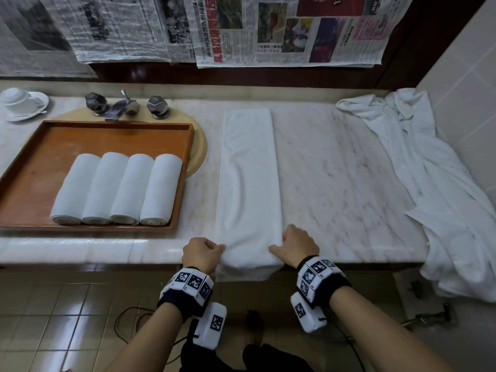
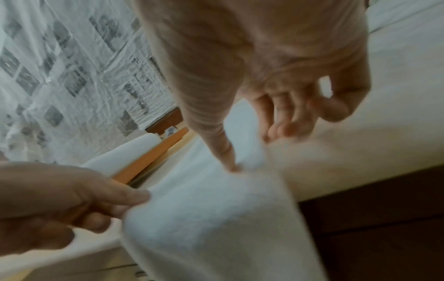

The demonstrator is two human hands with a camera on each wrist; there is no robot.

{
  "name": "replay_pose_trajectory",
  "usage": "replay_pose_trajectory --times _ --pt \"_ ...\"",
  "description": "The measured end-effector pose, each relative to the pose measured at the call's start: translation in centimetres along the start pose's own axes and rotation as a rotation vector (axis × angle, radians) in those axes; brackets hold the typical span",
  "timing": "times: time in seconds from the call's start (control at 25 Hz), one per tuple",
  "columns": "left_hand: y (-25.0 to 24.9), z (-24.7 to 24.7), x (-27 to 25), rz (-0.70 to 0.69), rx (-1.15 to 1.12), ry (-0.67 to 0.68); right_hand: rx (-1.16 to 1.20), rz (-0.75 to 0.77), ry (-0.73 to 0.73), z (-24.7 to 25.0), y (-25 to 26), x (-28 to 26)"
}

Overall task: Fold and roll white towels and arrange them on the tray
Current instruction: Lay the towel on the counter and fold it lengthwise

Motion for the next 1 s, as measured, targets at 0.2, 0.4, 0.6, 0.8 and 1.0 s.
replay_pose_trajectory --times 0.2,0.4,0.6,0.8,1.0 --pt "0.2 -0.2 0.5 0.058 -0.022 0.035 -0.035 0.585 -0.142 0.6 12.3 0.5" --pt "0.3 -0.3 0.3 0.049 -0.035 0.047 -0.536 0.983 0.061 -3.0 17.4 0.3" --pt "0.2 -0.2 0.2 0.025 -0.018 0.061 -0.781 1.237 -0.041 -2.7 20.4 -0.5" --pt "0.6 -0.6 0.3 0.050 -0.007 0.084 -0.870 1.174 -0.028 -2.7 21.0 1.3" --pt "0.0 -0.4 1.1 0.065 0.050 0.099 -0.853 1.212 -0.044 -2.7 21.1 2.1"
Point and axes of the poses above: each hand's wrist, its own x-axis towards the middle knuckle, its own z-axis out of the back of the hand, y = z × x, the point moved 9 cm from there along x, towards the middle knuckle, and after that the axes turned 7 degrees about -y, right-handed, at the moved point
